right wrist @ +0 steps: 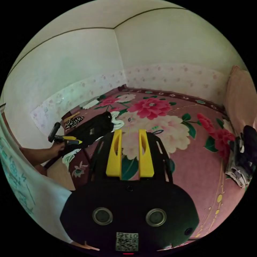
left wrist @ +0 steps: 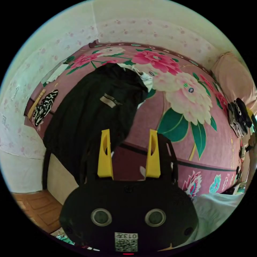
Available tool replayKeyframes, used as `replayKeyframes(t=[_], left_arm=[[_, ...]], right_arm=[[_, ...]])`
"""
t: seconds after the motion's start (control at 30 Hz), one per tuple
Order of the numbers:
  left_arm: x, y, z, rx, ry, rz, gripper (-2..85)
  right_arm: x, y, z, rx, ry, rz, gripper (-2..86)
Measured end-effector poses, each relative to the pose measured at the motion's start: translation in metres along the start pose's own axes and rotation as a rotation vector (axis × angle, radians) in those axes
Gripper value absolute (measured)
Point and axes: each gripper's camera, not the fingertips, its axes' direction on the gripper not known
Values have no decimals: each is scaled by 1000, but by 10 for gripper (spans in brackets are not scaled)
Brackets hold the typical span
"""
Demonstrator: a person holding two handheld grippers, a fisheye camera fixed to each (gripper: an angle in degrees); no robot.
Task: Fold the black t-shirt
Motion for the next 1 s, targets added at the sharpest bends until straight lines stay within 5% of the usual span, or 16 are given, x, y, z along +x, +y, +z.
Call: replayKeyframes(t=[0.47,0.87,1.0], left_arm=[[-274,-101,-32,91,116,-1,192],[-343,-281,-15,62,333,3,197],[-357,-299,7,-40,315,-58,181]], right_arm=[[-195,-203,496,-494,-174,-74,114],[-186,-318,670,-662,-112,-23,109],[-197,-335,679,-744,-118,-51,38]])
